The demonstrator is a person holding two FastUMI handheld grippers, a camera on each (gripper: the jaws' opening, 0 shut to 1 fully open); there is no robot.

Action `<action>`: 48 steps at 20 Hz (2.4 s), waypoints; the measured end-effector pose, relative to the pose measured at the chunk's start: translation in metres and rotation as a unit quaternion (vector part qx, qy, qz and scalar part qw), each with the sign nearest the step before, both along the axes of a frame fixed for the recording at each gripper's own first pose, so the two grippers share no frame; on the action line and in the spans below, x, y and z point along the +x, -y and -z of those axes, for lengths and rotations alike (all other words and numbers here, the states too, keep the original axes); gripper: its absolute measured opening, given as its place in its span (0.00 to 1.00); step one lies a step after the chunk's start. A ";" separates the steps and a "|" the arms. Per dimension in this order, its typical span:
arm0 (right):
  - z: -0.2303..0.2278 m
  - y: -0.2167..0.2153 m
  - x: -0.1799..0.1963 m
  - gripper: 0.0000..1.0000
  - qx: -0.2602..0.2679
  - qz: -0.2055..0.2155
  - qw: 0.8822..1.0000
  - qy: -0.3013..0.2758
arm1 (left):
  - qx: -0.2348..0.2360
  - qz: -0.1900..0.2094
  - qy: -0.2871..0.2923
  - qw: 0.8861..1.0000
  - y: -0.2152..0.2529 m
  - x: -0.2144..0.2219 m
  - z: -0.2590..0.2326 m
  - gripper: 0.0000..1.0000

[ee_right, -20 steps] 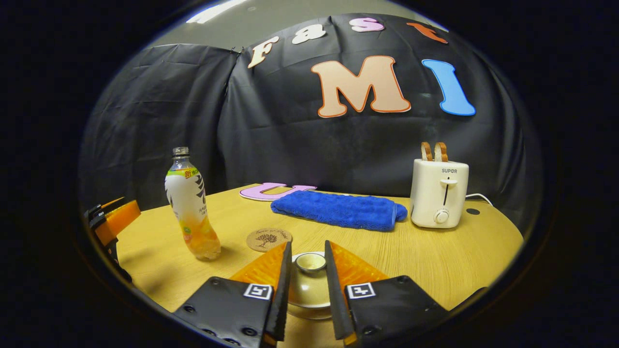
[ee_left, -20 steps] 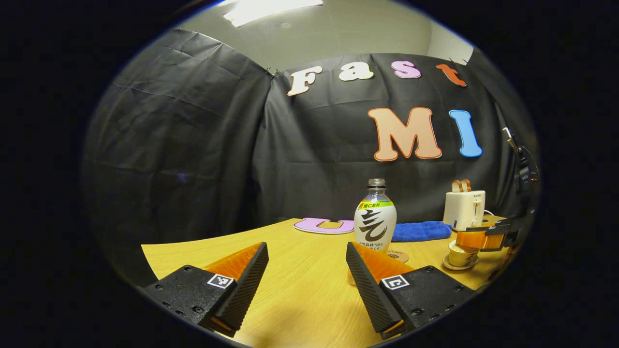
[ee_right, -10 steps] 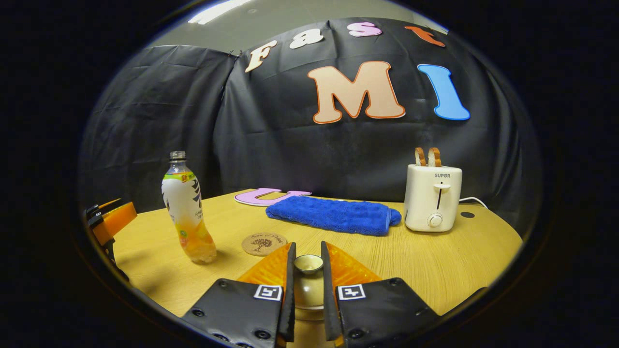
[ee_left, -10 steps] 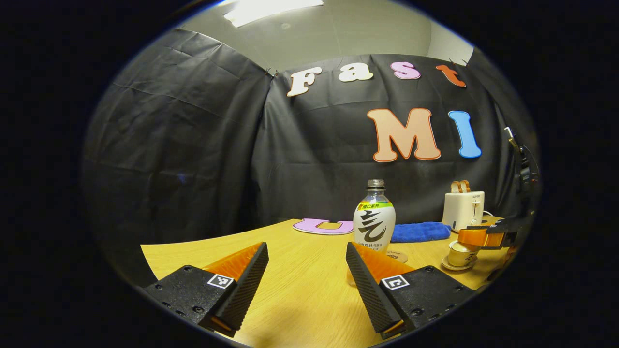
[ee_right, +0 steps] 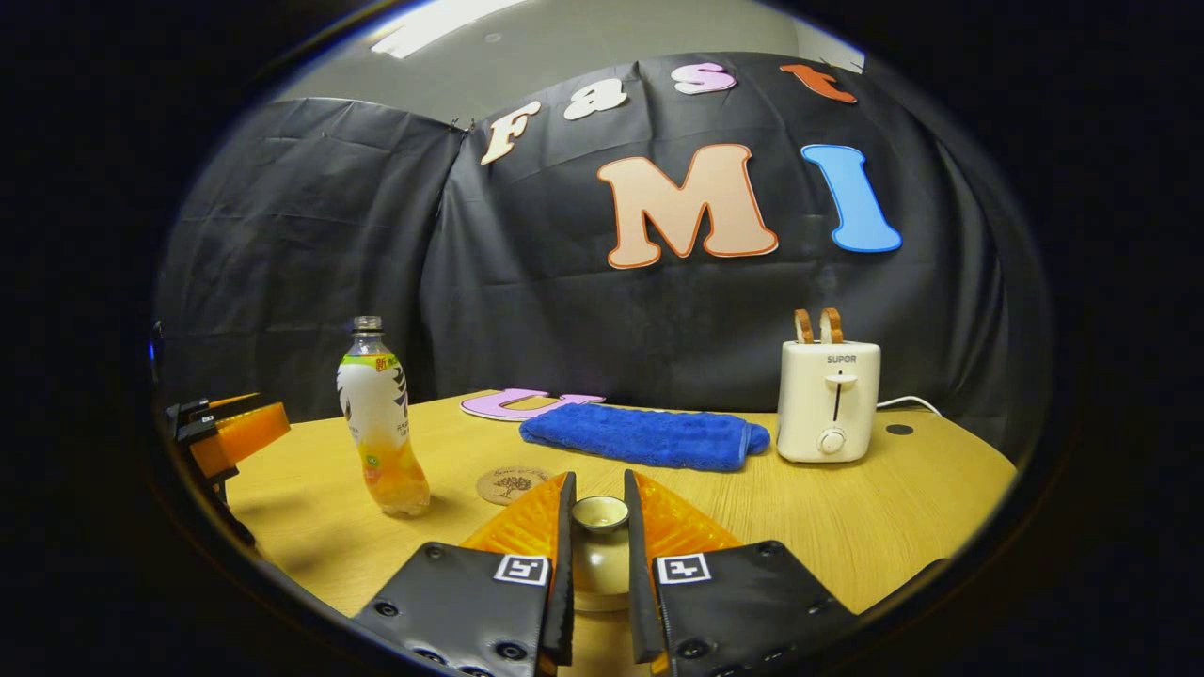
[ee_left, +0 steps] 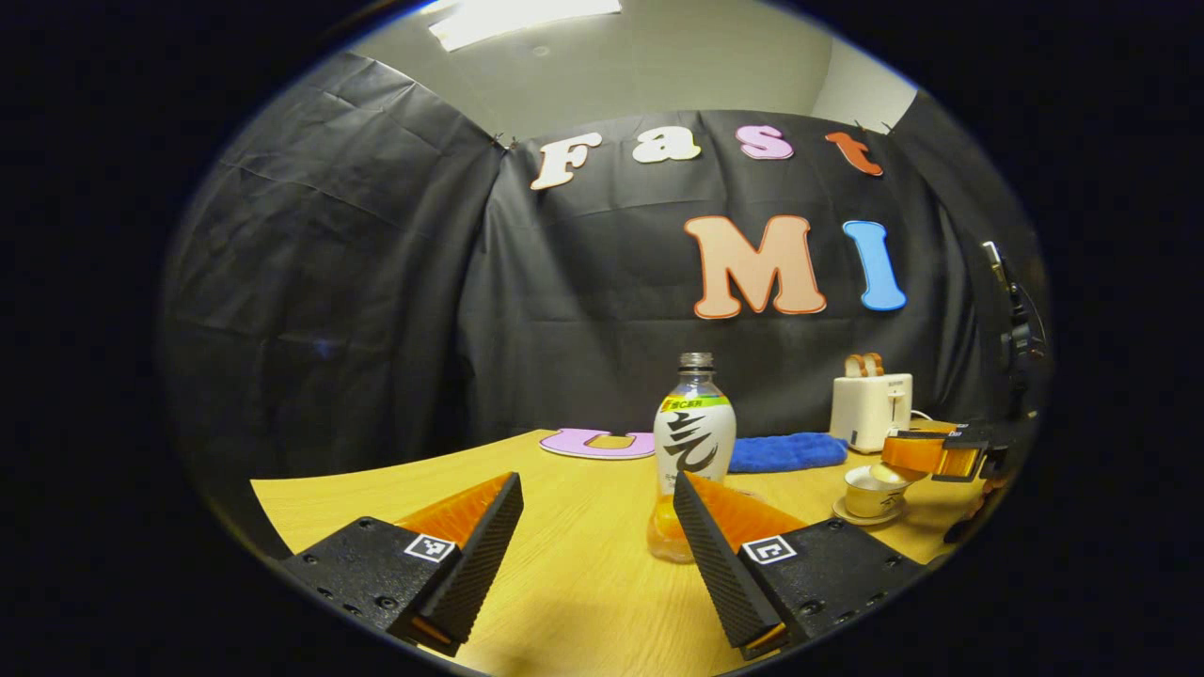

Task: Open the teacup lid with one hand, grasp the water bottle and pour water into the teacup with the other hand; after pouring, place the water bottle on the coaster and then close the teacup lid.

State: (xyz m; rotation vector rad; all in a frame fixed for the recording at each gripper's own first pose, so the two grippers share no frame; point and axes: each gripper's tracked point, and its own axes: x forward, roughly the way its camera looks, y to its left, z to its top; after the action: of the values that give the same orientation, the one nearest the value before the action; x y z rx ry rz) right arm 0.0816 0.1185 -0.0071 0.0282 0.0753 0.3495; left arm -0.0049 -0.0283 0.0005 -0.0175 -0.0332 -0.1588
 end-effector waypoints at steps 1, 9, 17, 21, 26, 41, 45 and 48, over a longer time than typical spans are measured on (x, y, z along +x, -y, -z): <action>-0.002 0.004 -0.003 0.27 0.001 0.004 1.000 0.004 | 0.001 0.014 -0.001 1.000 0.005 -0.001 0.000 0.94; -0.009 0.046 -0.029 0.27 -0.004 0.056 0.998 0.024 | 0.016 0.110 -0.048 0.993 0.044 0.010 0.018 0.95; -0.012 0.093 -0.048 0.27 -0.007 0.107 0.994 0.028 | 0.019 0.134 -0.060 0.989 0.068 0.046 0.026 0.94; -0.012 0.109 -0.053 0.27 -0.008 0.126 0.992 0.029 | 0.027 0.142 -0.078 0.986 0.080 0.070 0.034 0.94; -0.012 0.116 -0.054 0.28 -0.009 0.135 0.990 0.030 | 0.033 0.138 -0.087 0.986 0.087 0.089 0.038 0.93; -0.012 0.124 -0.053 0.27 -0.009 0.146 0.989 0.027 | 0.126 0.136 -0.062 0.981 0.098 0.094 0.023 0.64; -0.013 0.132 -0.053 0.27 -0.009 0.153 0.988 0.028 | 0.253 0.114 0.001 0.961 0.098 0.105 -0.008 0.63; -0.013 0.142 -0.052 0.27 -0.008 0.163 0.986 0.028 | 0.356 0.102 0.043 0.928 0.103 0.111 -0.021 0.63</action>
State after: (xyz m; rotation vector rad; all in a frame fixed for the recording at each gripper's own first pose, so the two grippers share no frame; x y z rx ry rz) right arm 0.0295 -0.0236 0.0058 0.0138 0.0179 0.0223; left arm 0.1066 -0.1308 0.0210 0.7156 -0.0599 -0.3736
